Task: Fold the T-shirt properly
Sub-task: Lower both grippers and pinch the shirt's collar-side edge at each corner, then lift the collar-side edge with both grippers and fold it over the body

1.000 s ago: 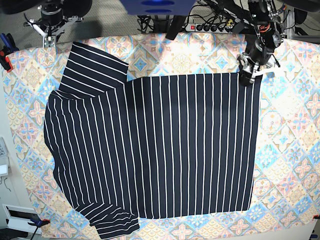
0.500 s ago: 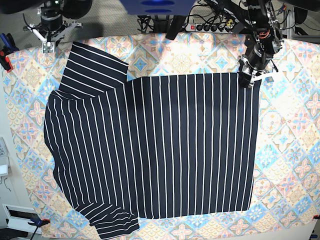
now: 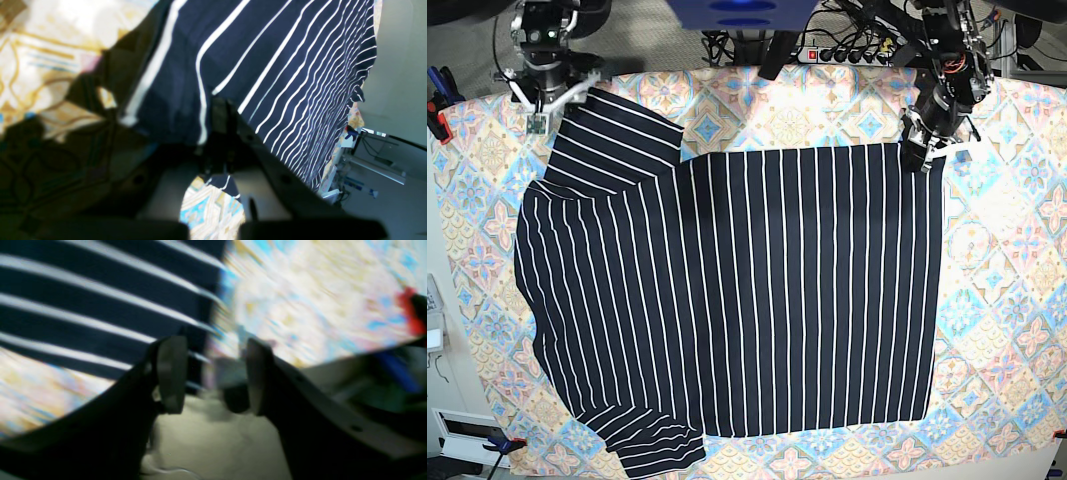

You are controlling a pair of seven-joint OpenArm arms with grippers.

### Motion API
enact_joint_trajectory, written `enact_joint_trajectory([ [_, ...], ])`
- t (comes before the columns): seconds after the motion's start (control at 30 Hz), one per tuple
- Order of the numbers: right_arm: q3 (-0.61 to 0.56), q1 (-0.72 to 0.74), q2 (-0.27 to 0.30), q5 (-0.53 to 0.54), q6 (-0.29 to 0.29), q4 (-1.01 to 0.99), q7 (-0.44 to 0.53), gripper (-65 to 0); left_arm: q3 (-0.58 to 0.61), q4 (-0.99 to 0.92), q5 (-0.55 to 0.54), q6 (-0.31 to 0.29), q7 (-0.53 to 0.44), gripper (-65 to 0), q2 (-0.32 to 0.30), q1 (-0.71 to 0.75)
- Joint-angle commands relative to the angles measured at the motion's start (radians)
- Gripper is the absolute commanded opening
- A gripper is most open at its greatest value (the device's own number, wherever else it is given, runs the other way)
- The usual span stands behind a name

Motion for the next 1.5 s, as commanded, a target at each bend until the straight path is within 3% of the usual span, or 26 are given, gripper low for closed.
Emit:
enact_joint_trajectory([
  [0.0,0.006,-0.014,0.011,0.034,-0.007,0.015,0.009,-34.7,0.006,-0.001,0.03,0.028,0.036,-65.0,0.002,0.01],
  [0.17,0.015,-0.011,0.016,0.191,-0.007,-0.022,0.009,-32.7,0.006,-0.001,0.03,0.026,0.036,-65.0,0.002,0.01],
  [0.97,0.008,0.081,0.016,0.194,-0.004,-0.255,0.009,-31.6,0.007,-0.004,0.03,0.026,0.036,-65.0,-0.027,0.01],
  [1.03,0.003,0.081,0.016,0.194,-0.004,-0.255,0.009,-36.0,0.007,-0.004,0.03,0.026,0.036,-65.0,-0.027,0.01],
  [1.13,-0.009,0.081,0.016,0.194,-0.002,-0.255,0.009,-48.4,0.007,-0.004,0.03,0.026,0.036,-65.0,-0.027,0.01],
  [1.37,-0.008,0.056,0.016,0.195,-0.002,-0.216,0.009,-64.8,0.007,-0.004,0.03,0.026,0.036,-65.0,-0.027,0.012],
  [1.47,-0.004,0.018,0.016,0.195,-0.002,-0.158,0.009,-64.8,0.007,0.002,0.027,0.025,0.037,-65.0,-0.027,0.036],
])
